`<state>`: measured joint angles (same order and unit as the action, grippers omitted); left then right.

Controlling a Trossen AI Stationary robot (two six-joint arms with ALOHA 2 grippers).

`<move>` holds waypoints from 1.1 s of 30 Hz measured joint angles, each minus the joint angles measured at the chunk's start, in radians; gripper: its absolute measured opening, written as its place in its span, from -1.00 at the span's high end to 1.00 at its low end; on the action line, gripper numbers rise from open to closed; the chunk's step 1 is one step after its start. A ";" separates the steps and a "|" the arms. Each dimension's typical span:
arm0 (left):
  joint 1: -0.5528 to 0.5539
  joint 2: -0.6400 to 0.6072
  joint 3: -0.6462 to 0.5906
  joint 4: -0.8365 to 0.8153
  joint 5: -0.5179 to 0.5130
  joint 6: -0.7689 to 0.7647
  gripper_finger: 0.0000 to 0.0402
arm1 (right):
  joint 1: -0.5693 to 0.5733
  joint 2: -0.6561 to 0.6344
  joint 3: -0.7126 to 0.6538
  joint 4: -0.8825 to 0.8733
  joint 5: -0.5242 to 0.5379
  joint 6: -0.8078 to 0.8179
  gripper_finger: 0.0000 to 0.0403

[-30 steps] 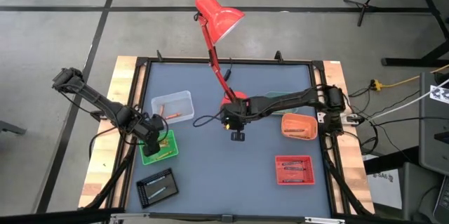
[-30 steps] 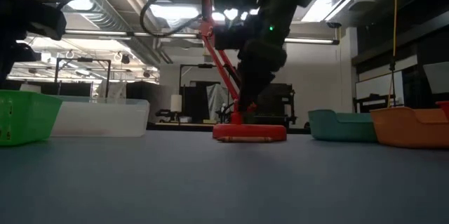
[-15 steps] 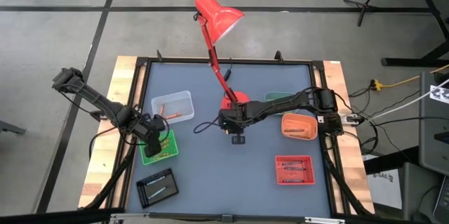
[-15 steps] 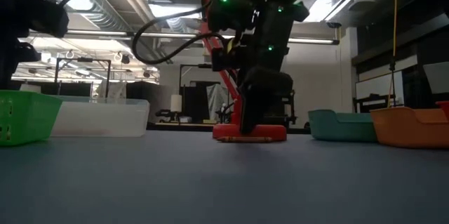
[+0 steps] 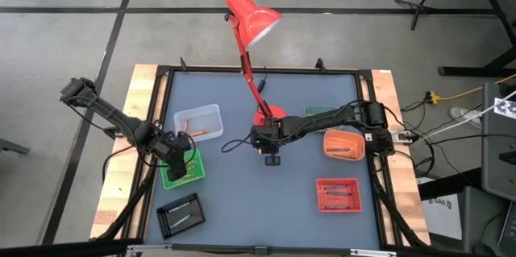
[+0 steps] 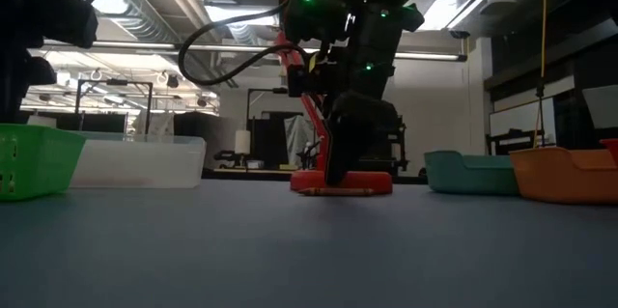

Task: Sort crayons
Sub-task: Put the brown crayon into the orange bin

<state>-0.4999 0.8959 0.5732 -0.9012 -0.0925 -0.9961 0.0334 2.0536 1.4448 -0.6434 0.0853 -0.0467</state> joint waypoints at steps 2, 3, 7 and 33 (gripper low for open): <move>0.000 0.000 0.000 0.000 0.000 -0.008 0.42 | 0.000 -0.004 0.000 -0.002 -0.002 0.015 0.54; 0.000 0.000 0.000 0.000 0.000 -0.016 0.42 | 0.000 -0.006 0.000 -0.001 -0.004 0.017 0.54; 0.000 0.000 0.000 0.000 -0.001 -0.019 0.42 | 0.000 -0.006 0.019 -0.024 -0.004 0.019 0.54; 0.000 0.000 0.000 0.032 -0.054 -0.018 0.42 | 0.038 0.000 -0.005 0.115 0.063 0.016 0.54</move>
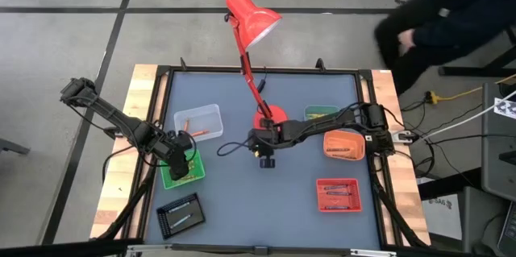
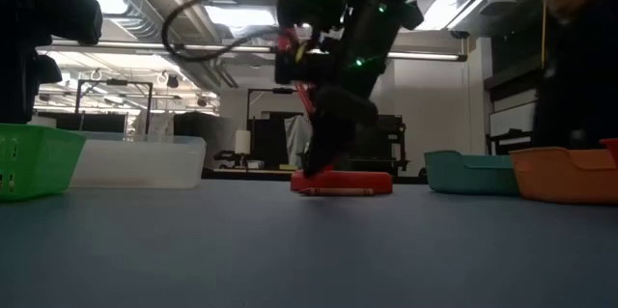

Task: Sort crayons
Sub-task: Put the brown crayon into the orange bin

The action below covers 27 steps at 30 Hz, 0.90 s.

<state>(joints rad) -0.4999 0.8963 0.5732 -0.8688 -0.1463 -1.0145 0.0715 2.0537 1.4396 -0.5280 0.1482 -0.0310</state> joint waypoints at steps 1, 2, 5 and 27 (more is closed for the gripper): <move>0.000 0.000 0.000 0.000 0.000 0.000 0.42 | 0.000 0.000 -0.006 0.001 0.000 0.000 0.54; 0.000 0.000 0.000 0.000 -0.001 0.000 0.42 | 0.000 0.000 -0.012 0.004 0.001 0.000 0.54; 0.000 0.000 0.000 0.000 -0.002 0.000 0.42 | 0.000 0.000 -0.031 0.008 0.002 0.000 0.54; 0.000 0.000 0.000 0.044 -0.030 0.000 0.42 | -0.001 -0.002 -0.080 0.006 -0.081 0.000 0.54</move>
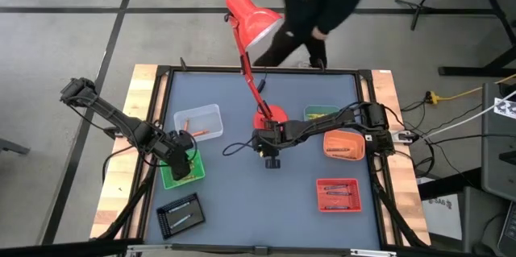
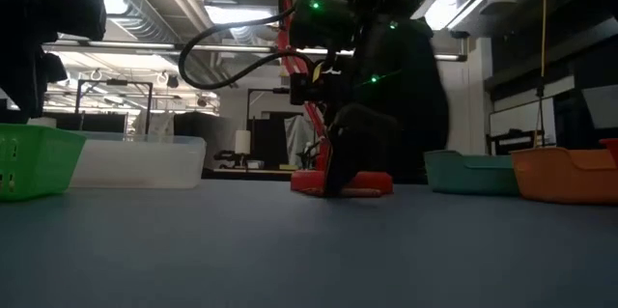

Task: Sort crayons
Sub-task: Put the brown crayon into the orange bin

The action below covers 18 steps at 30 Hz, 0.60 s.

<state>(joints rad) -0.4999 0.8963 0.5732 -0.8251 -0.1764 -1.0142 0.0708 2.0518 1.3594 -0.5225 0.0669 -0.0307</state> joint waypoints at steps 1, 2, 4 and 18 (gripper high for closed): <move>0.000 0.000 0.000 0.005 -0.001 0.000 0.42 | 0.000 0.000 0.000 -0.002 -0.001 0.000 0.55; 0.000 0.000 0.000 0.009 -0.005 0.000 0.42 | 0.000 0.000 0.000 -0.004 -0.004 0.000 0.56; 0.000 0.000 0.000 0.021 -0.022 0.000 0.42 | 0.000 0.000 0.000 -0.012 -0.020 0.000 0.62; 0.000 0.000 0.000 0.157 -0.147 0.004 0.42 | 0.000 -0.002 0.000 -0.026 -0.058 0.002 0.83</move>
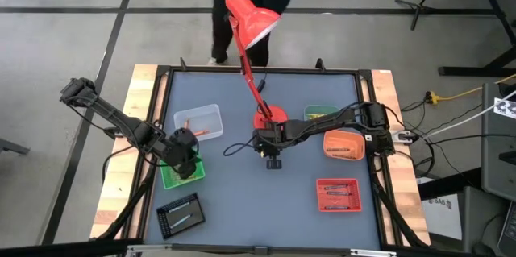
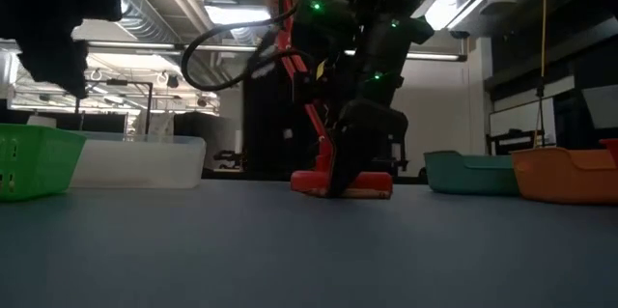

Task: Sort crayons
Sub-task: Put the brown crayon into the orange bin

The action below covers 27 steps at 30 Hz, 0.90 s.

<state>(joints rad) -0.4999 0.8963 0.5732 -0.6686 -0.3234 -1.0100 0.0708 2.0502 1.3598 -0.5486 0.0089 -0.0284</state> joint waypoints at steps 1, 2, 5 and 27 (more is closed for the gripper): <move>0.000 0.000 0.000 0.011 -0.012 0.001 0.42 | 0.000 0.000 0.000 -0.001 -0.004 0.000 0.84; 0.000 0.000 0.000 0.025 -0.024 0.006 0.42 | 0.000 0.000 0.000 -0.001 -0.008 0.000 0.86; 0.000 0.000 0.000 0.101 -0.068 0.060 0.42 | 0.000 0.000 0.000 -0.003 -0.013 0.001 0.93; 0.163 -0.287 0.000 0.469 -0.084 0.787 0.88 | 0.003 -0.127 -0.005 -0.073 -0.127 0.075 0.94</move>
<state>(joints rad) -0.3366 0.6094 0.5732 -0.1998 -0.4074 -0.2233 0.0742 1.9237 1.3544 -0.6218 -0.1184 0.0468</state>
